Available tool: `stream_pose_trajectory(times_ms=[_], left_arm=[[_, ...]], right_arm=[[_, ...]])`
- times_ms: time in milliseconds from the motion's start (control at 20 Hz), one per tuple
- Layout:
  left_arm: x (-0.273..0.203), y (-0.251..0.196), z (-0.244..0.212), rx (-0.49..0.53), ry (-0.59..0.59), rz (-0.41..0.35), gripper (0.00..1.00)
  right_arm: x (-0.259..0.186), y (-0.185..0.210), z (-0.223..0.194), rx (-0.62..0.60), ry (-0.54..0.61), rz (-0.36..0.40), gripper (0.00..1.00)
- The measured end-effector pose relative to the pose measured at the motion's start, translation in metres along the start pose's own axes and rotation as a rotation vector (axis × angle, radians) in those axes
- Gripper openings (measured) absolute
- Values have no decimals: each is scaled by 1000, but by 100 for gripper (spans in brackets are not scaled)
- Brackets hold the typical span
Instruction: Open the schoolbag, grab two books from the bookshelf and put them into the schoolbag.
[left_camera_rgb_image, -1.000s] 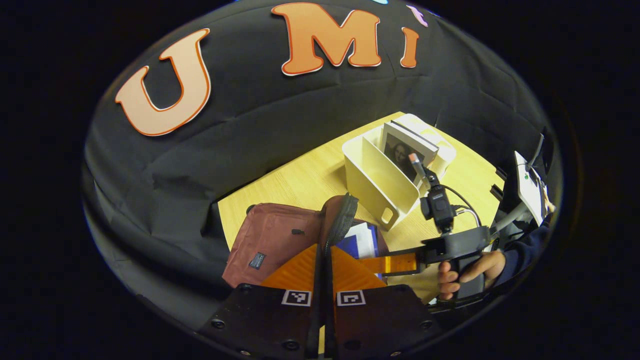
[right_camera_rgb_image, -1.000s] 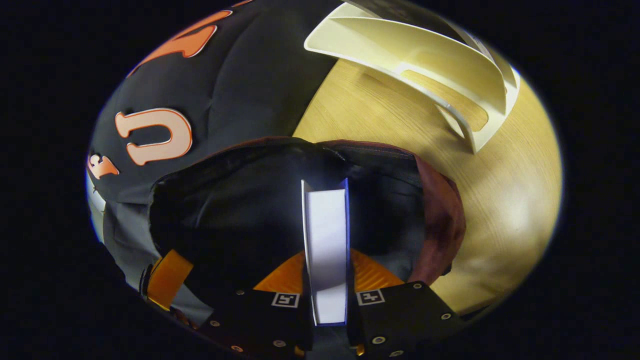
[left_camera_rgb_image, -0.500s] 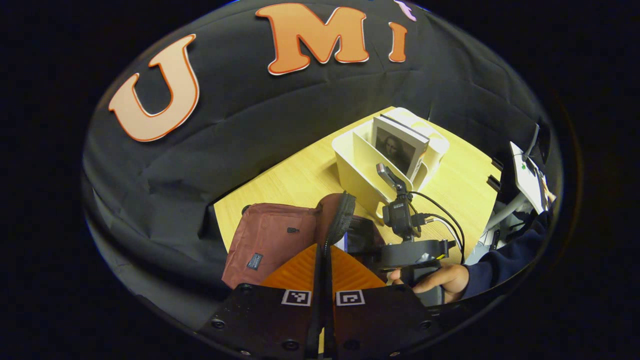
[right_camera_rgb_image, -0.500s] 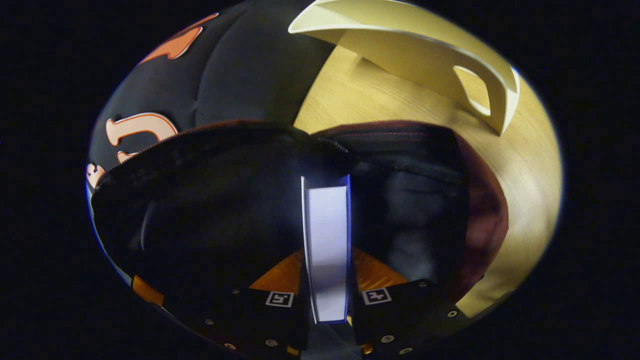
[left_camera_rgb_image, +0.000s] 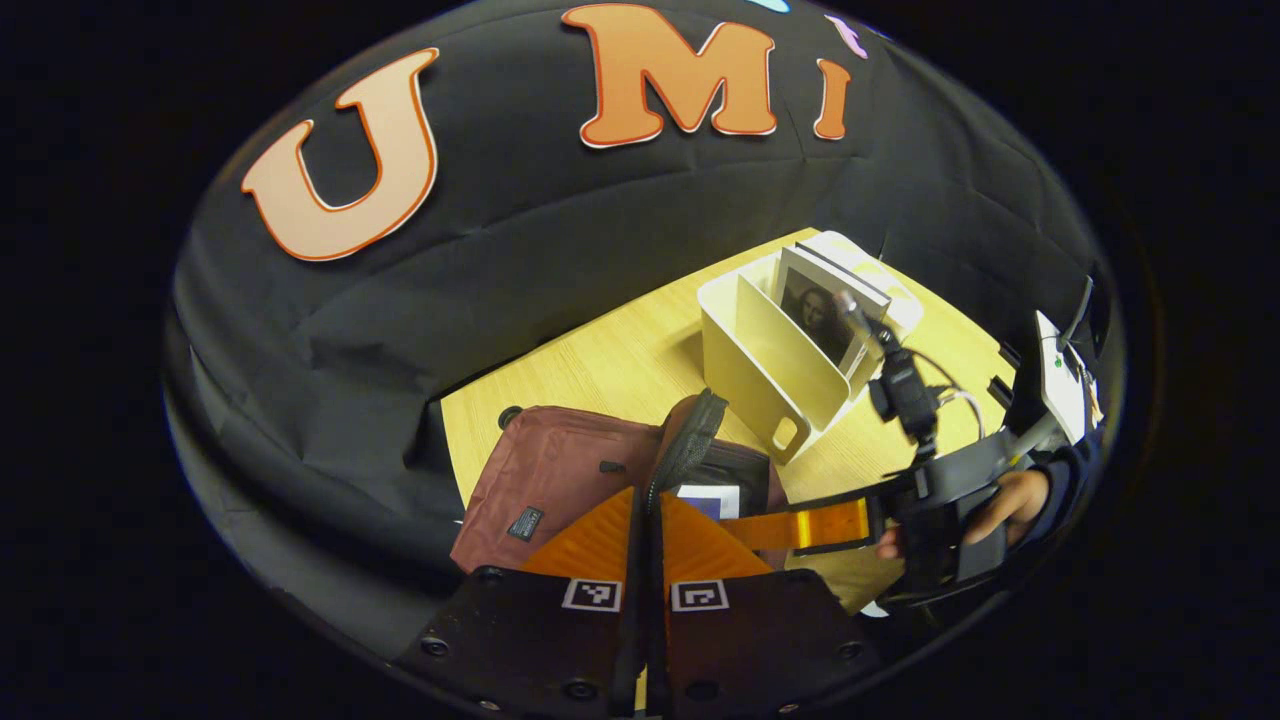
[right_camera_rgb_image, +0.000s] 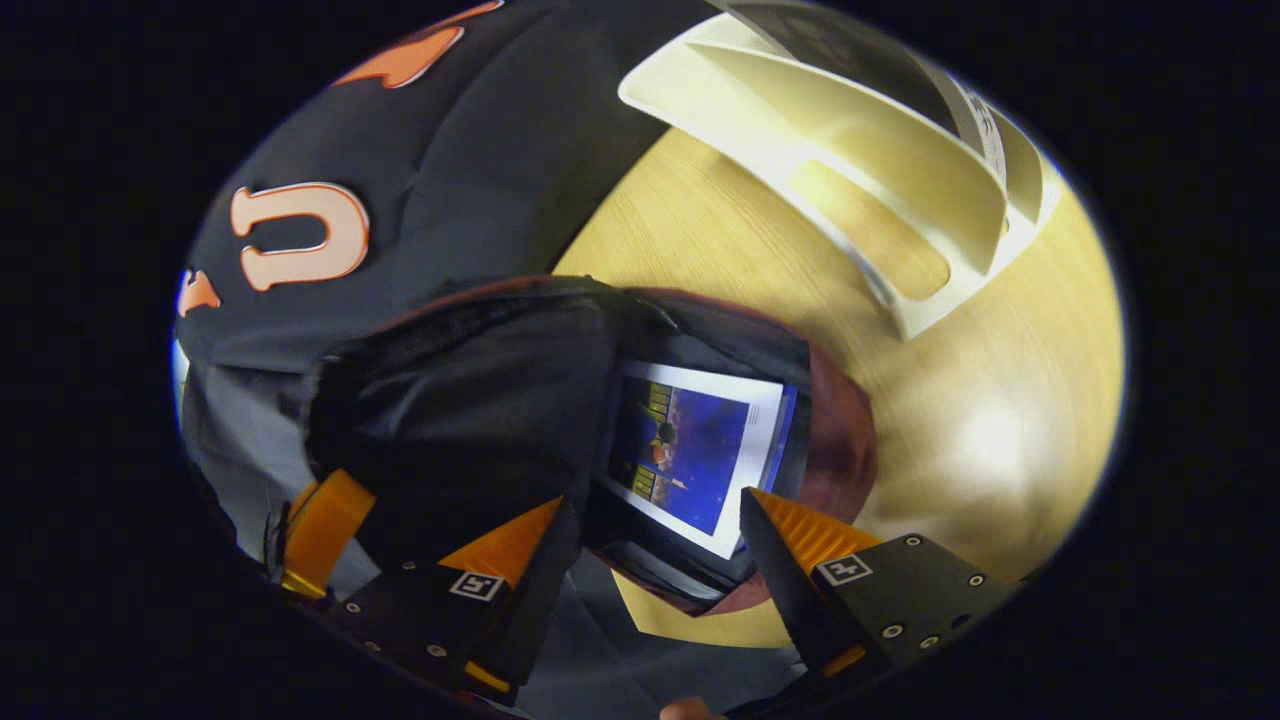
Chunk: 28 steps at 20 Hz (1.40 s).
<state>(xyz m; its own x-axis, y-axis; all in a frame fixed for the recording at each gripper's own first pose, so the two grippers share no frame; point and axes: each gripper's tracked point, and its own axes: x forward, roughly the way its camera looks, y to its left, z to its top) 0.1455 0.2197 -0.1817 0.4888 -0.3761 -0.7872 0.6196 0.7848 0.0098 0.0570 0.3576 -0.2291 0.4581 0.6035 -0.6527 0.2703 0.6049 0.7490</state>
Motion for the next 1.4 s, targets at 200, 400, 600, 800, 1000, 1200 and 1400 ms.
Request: stream_pose_trajectory(times_ms=[200,400,600,800,1000,1200,1400], left_arm=[[5,-11,-2,30,3,1,4],[6,-14,-6,12,-1,-4,4],[6,-16,-10,-14,-4,-5,4],[7,-20,-13,-26,-10,-6,4],[9,-25,-20,-35,-3,-8,4],[13,-25,-24,-55,4,-6,4],[14,-22,-29,-80,15,1,4]], right_arm=[[-57,-11,26,-171,-51,-70,97],[-109,-26,62,-302,-106,-179,97],[-147,-40,93,-422,-117,-301,98],[-168,-40,112,-484,-73,-369,98],[-182,-44,157,-546,-72,-462,98],[-189,-50,201,-583,-59,-560,98],[-167,-58,230,-561,22,-583,98]])
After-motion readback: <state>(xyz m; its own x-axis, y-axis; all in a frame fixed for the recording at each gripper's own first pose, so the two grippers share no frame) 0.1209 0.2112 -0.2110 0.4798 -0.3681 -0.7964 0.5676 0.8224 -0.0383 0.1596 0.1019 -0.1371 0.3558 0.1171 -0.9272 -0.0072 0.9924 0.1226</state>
